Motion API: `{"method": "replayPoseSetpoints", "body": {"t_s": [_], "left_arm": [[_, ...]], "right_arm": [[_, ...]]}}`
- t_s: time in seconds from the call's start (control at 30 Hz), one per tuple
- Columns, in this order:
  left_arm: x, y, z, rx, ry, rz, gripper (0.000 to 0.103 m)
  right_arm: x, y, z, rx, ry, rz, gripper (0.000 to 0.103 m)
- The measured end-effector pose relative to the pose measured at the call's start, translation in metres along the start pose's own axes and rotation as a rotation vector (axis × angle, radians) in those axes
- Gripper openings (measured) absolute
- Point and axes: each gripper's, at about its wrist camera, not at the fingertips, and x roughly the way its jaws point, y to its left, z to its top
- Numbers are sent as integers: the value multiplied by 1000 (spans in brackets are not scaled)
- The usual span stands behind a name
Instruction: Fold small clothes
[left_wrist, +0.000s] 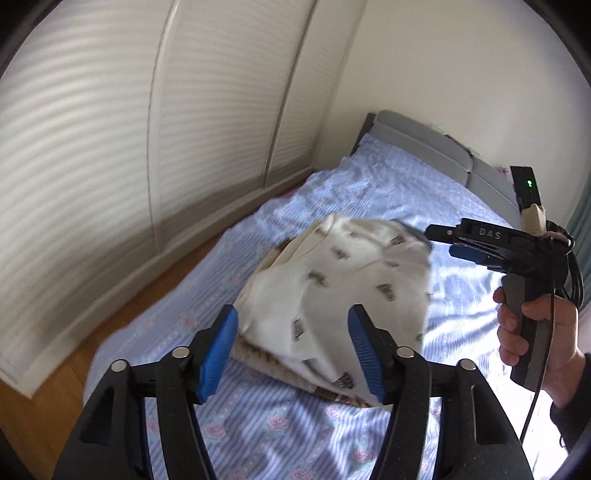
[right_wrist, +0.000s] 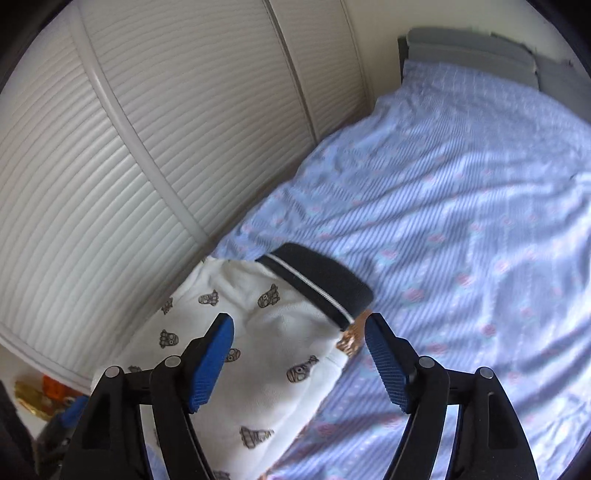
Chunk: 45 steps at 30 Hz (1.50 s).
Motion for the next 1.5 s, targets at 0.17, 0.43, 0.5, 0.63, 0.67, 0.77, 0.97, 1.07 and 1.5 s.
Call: {"method": "replayPoseSetpoints", "body": {"t_s": [0.17,0.43,0.5,0.63,0.67,0.77,0.97,1.07,1.5], "left_arm": [[7,-22,9,67,-37,-95,74],[63,-3,-7,23,113,-80,76],[73,4,-15,-7,143,-89,76],[79,11,-24,-25,141,-90,76],[79,10,-25,-20,133,-86,76],[72,4,-25,-2,114,-71,76],[28,-7,-20,30,55,-48,76],[-6,-25,-19,64,27,-44,76],[-165,-173,-58,262,-75,-124,88]], "right_arm": [[-18,15,4,-70,-56,91,75],[31,28,-11,-121,78,143,75],[44,21,-17,-104,105,141,75],[58,7,-29,-66,139,140,75],[58,6,-30,-66,132,138,75],[46,7,-30,-68,94,134,75],[-18,19,-29,-112,-23,106,75],[-72,22,-39,-133,-93,49,75],[-342,-14,-165,-118,-307,-268,84]]}}
